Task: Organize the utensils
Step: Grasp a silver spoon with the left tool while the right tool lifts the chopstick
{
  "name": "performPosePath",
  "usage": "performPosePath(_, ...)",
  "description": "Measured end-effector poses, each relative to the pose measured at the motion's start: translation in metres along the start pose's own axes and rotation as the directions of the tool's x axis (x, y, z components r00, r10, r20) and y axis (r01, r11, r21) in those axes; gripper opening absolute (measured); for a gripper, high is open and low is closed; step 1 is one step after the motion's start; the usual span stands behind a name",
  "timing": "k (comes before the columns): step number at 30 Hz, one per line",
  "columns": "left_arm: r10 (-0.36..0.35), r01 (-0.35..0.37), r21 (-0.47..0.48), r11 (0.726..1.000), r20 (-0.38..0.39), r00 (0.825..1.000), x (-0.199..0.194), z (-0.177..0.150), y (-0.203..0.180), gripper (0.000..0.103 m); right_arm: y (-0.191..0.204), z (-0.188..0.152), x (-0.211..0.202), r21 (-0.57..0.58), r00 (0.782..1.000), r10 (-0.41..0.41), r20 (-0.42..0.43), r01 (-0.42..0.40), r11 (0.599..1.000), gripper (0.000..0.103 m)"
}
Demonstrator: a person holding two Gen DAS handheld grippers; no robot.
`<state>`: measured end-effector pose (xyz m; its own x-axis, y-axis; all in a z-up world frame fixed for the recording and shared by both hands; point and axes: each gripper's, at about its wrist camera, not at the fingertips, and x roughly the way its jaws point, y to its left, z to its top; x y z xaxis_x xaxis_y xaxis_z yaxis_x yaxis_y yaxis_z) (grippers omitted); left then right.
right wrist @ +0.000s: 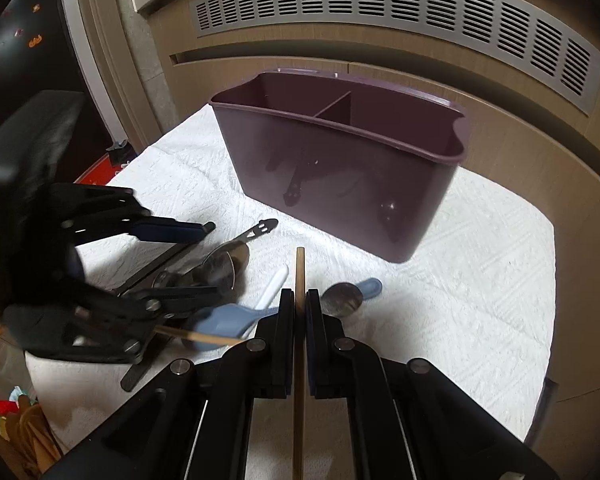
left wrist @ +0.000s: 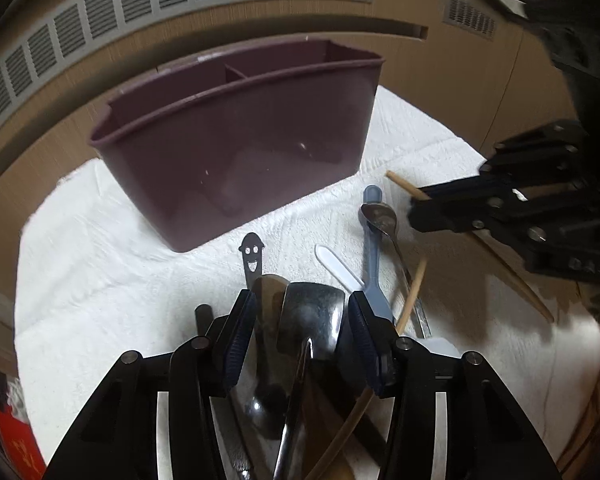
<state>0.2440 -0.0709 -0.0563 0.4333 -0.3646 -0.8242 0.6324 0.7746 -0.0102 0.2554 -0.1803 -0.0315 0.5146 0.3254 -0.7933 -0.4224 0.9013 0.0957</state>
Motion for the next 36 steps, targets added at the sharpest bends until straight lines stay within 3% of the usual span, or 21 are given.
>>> performPosePath(7, 0.015, -0.015, 0.006, 1.000, -0.055, 0.998, 0.021, 0.004, 0.002, 0.047, -0.012, -0.011, 0.000, 0.030, 1.000, 0.021, 0.012, -0.022, 0.999, 0.006)
performPosePath(9, 0.033, -0.033, 0.012, 0.999, -0.054, 0.998, 0.023, 0.003, 0.004, 0.042, -0.013, -0.011, 0.002, 0.040, 0.999, 0.029, 0.017, -0.030, 0.999, 0.006)
performPosePath(10, 0.043, -0.043, 0.003, 0.999, -0.042, 0.998, 0.021, 0.002, 0.006, 0.038, -0.013, -0.011, 0.002, 0.043, 0.999, 0.029, 0.018, -0.030, 0.999, 0.006)
performPosePath(17, 0.035, -0.022, -0.160, 0.987, 0.074, 0.997, -0.009, -0.010, 0.024, 0.036, -0.008, -0.007, -0.003, 0.068, 0.999, 0.039, 0.036, -0.042, 0.997, 0.006)
performPosePath(20, 0.077, -0.048, -0.184, 0.982, 0.156, 0.985, -0.035, -0.013, 0.021, 0.036, -0.001, -0.004, -0.008, 0.067, 0.998, 0.037, 0.048, -0.041, 0.997, 0.006)
performPosePath(26, 0.089, -0.018, -0.227, 0.974, 0.306, 0.948, -0.101, -0.011, 0.022, 0.035, 0.017, 0.008, -0.037, 0.044, 0.994, 0.014, 0.110, -0.019, 0.999, 0.006)
performPosePath(36, 0.165, -0.074, -0.233, 0.970, 0.404, 0.900, -0.168, -0.027, 0.008, 0.032, 0.054, 0.010, -0.087, -0.023, 0.980, -0.027, 0.199, 0.032, 0.999, 0.006)
